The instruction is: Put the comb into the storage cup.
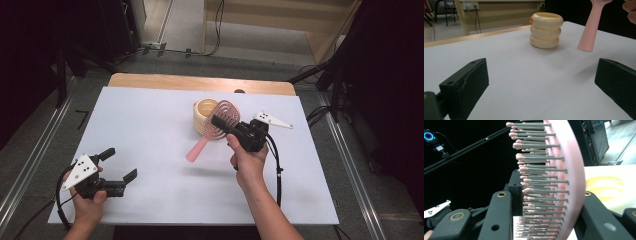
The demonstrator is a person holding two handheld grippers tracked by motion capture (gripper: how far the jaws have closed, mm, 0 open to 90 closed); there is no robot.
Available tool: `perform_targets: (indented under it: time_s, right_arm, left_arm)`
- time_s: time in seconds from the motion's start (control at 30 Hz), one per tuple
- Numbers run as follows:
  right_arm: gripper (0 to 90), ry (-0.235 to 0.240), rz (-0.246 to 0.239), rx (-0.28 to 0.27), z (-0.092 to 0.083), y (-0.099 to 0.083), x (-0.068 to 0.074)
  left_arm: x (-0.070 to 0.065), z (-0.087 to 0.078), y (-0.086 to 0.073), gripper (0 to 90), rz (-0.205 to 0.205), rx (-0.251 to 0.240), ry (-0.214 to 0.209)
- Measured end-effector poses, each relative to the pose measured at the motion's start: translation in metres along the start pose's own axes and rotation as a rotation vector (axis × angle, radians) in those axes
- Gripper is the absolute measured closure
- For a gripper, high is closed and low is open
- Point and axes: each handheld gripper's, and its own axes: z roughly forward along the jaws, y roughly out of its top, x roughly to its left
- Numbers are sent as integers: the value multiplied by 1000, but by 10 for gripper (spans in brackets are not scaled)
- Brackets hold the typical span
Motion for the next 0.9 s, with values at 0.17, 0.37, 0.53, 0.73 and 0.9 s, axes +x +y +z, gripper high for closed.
perform_targets:
  time_s: [0.17, 0.37, 0.53, 0.73, 0.9]
  right_arm:
    - [621, -10, -7, 2, 0, 3, -2]
    - [621, -15, -14, -2, 0, 8, -3]
    - [621, -22, -19, -7, 1, 13, -4]
    - [621, -34, -26, -23, -1, 20, -8]
    - [621, -43, -35, -30, -2, 25, -11]
  left_arm:
    - [7, -9, -2, 0, -14, -10, 30]
    - [11, -15, -6, 0, -22, -8, 41]
    - [12, -17, -10, 0, -19, 0, 47]
    - [12, -19, -14, 0, -23, 5, 51]
    - [11, -19, -16, 0, -16, 9, 50]
